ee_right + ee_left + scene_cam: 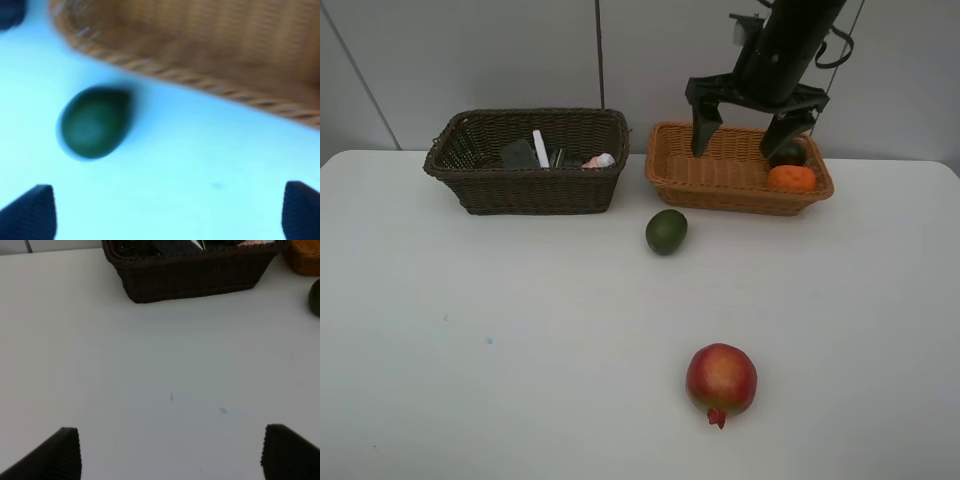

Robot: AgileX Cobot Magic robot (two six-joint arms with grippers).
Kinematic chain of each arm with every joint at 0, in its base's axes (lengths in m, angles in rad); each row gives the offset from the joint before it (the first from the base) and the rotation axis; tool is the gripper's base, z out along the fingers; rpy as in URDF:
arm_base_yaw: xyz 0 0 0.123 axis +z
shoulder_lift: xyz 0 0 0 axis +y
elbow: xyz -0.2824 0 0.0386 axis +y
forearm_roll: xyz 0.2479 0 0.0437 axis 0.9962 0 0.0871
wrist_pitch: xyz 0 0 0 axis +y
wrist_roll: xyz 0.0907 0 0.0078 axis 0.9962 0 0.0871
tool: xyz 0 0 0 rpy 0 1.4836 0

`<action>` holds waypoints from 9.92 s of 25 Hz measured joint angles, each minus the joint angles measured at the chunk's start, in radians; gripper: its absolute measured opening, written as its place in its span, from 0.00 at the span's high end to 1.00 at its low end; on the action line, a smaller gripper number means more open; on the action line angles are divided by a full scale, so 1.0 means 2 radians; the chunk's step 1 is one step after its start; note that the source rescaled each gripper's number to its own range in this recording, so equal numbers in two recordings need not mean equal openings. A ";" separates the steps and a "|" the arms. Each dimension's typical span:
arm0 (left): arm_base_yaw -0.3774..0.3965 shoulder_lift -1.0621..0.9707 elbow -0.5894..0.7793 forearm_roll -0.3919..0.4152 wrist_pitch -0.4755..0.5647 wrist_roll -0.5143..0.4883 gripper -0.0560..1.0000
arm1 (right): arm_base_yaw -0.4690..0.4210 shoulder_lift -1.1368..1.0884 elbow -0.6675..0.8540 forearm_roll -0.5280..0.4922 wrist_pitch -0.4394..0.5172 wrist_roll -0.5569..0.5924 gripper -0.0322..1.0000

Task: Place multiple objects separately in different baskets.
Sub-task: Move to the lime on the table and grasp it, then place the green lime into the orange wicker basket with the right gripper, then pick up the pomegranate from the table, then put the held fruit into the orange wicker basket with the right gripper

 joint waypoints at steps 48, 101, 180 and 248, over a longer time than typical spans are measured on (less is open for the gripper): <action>0.000 0.000 0.000 -0.006 0.000 0.000 0.12 | 0.038 0.165 0.007 0.040 -0.149 0.179 0.75; 0.000 0.000 0.000 -0.007 0.000 0.000 0.12 | -0.016 -0.040 0.042 -0.049 -0.002 -0.002 0.00; 0.000 0.000 0.000 -0.011 0.000 0.000 0.12 | 0.218 -0.099 0.491 -0.059 -0.308 0.081 0.00; 0.000 0.000 0.000 -0.011 -0.001 0.000 0.12 | -0.080 0.096 0.000 -0.071 -0.198 -0.025 0.02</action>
